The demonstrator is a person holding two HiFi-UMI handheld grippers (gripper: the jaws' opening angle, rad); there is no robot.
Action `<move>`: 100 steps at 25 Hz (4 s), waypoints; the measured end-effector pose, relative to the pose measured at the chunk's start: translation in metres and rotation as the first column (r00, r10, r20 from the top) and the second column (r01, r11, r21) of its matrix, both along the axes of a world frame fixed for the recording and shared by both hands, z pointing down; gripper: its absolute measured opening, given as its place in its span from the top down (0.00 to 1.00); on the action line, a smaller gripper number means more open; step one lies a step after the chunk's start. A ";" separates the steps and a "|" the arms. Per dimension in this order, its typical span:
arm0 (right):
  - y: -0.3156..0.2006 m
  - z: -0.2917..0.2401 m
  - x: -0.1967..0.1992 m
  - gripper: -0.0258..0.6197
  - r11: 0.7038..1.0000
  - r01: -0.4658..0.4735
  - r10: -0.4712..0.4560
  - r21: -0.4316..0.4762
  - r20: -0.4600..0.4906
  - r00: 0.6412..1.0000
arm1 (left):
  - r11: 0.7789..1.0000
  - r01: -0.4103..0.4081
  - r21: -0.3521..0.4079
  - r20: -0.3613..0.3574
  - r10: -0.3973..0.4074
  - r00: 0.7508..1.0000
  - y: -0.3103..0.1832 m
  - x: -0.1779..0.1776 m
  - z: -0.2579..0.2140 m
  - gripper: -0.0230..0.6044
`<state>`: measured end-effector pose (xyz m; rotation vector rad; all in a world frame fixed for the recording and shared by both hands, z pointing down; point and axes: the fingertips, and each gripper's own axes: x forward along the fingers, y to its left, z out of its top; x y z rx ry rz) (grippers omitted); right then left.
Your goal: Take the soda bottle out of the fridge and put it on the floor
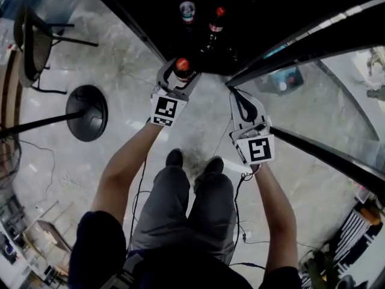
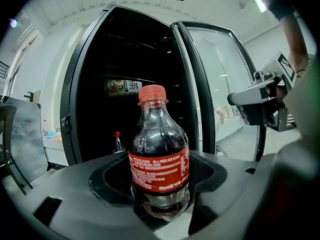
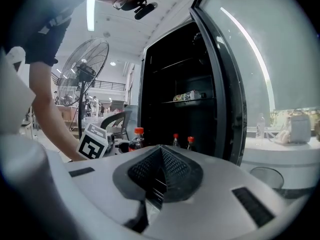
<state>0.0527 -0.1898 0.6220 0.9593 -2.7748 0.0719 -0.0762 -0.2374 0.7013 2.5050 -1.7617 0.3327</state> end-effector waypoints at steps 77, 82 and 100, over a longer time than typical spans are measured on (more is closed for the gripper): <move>-0.029 0.325 -0.051 0.93 0.992 0.118 -0.120 -0.035 -0.044 0.992 | 0.964 0.180 -0.196 0.042 -0.175 0.984 0.026 -0.048 0.468 0.44; -0.029 0.330 -0.052 0.93 0.992 0.120 -0.122 -0.040 -0.046 0.992 | 0.969 0.178 -0.171 0.039 -0.174 0.984 0.027 -0.047 0.470 0.44; -0.023 0.345 -0.055 0.93 0.991 0.119 -0.122 -0.066 -0.049 0.991 | 0.971 0.198 -0.131 0.054 -0.193 0.980 0.045 -0.049 0.475 0.44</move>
